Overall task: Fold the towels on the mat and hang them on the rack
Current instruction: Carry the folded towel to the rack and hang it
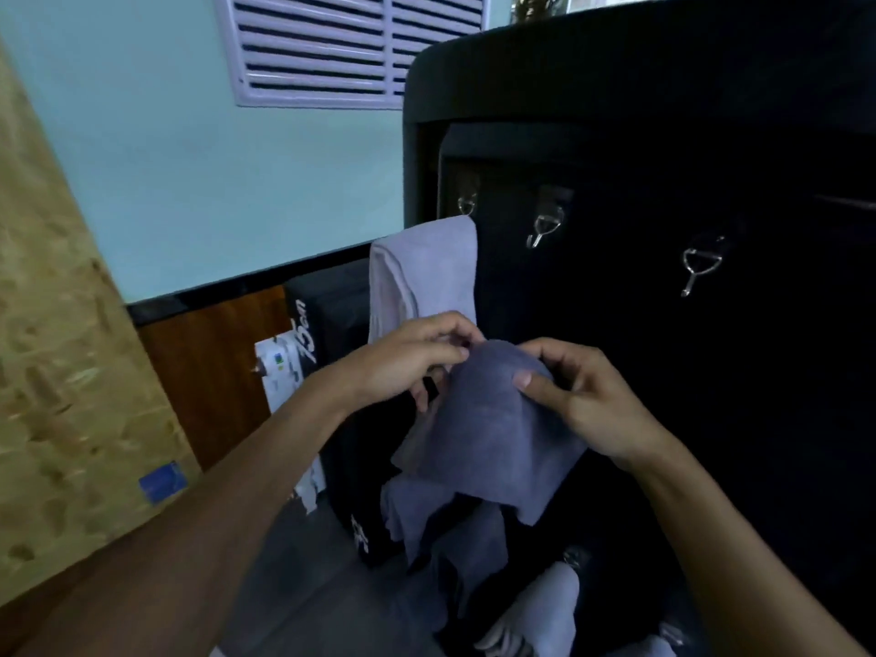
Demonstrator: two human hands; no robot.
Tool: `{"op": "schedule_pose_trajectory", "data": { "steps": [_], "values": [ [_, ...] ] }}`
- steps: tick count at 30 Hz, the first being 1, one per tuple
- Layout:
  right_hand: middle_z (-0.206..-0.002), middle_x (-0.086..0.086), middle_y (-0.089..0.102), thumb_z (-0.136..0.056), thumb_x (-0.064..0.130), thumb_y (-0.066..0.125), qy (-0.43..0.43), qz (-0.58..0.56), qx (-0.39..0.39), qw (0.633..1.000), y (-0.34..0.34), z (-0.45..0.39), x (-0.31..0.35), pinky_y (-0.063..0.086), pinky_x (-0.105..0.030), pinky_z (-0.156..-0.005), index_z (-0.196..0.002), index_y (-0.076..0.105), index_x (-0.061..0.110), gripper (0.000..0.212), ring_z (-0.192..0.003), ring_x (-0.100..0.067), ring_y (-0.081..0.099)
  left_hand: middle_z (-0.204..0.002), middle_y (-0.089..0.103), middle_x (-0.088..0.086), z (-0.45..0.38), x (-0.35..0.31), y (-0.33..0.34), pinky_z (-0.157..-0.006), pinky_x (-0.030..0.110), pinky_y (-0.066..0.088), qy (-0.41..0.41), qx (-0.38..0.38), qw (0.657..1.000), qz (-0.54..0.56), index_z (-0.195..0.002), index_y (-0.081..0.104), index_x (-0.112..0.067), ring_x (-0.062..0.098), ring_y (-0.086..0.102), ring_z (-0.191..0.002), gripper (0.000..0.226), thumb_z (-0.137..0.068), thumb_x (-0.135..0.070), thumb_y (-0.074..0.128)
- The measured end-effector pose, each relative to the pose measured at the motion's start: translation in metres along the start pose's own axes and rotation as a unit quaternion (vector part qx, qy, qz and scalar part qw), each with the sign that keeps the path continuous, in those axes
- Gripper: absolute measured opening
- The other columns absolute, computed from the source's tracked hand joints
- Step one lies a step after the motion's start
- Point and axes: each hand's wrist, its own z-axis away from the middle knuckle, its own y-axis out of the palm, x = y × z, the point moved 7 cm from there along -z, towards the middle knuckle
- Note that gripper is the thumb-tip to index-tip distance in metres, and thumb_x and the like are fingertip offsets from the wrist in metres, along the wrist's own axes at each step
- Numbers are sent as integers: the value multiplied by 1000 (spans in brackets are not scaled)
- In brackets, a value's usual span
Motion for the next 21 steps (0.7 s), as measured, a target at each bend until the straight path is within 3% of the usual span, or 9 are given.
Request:
{"op": "schedule_pose_trajectory", "data": {
  "steps": [2,4,6,8,10,14,17,21],
  "values": [
    [-95,-10,71,-93,4,59,7,-15,-36,999,-11,1,3,52,-24,-80,-100,68,4,12,-88,-15,67,-88,58,7,-11,-3,3,-46,27,44,-26,76,996,50,-108,60,-17,22,54,-66,21,-99,-9,44],
    [-95,-10,72,-93,5,59,19,-27,-72,997,-21,1,3,53,-26,-81,-100,68,4,11,-89,-15,67,-74,59,3,-20,-7,8,-44,24,40,-21,110,991,68,-110,62,-13,17,52,-57,21,-100,-8,44],
    [-91,-7,71,-92,5,61,24,-32,-116,992,-29,1,1,53,-26,-80,-100,67,6,11,-87,-16,67,-60,57,0,-31,-9,10,-45,22,37,-3,87,992,90,-108,63,-9,14,50,-49,18,-99,-10,47],
    [-82,-4,66,-89,4,64,11,-41,-177,983,-38,1,-1,51,-27,-73,-104,62,11,16,-76,-16,62,-74,56,11,-40,-10,7,-55,24,38,12,46,988,146,-106,66,-6,20,50,-60,17,-97,-13,53],
    [-80,-2,59,-89,3,65,-20,-29,-224,974,-44,0,4,47,-28,-68,-103,55,17,22,-72,-13,55,-85,57,13,-50,-16,1,-60,23,40,26,8,982,184,-103,68,-7,16,51,-67,18,-97,-11,52],
    [-95,8,63,-89,-2,60,-83,47,-284,954,-52,-12,22,48,-24,-83,-100,59,21,25,-92,-8,61,-84,65,8,-75,-46,-16,-70,23,46,45,-49,972,227,-93,69,-8,14,59,-74,18,-96,-6,51],
    [-106,12,65,-91,4,60,-81,71,-320,941,-56,-29,28,46,-17,-90,-111,65,21,26,-103,-2,61,-73,67,3,-96,-66,-32,-66,20,49,35,-80,967,241,-85,67,-9,11,61,-68,20,-96,-6,51],
    [-108,9,61,-94,12,58,-16,136,-338,931,-53,-44,15,37,0,-84,-127,62,20,34,-96,5,57,-72,66,3,-123,-63,-40,-55,15,50,-32,-90,976,196,-82,65,-8,10,63,-62,18,-94,-1,53]
  ]
}}
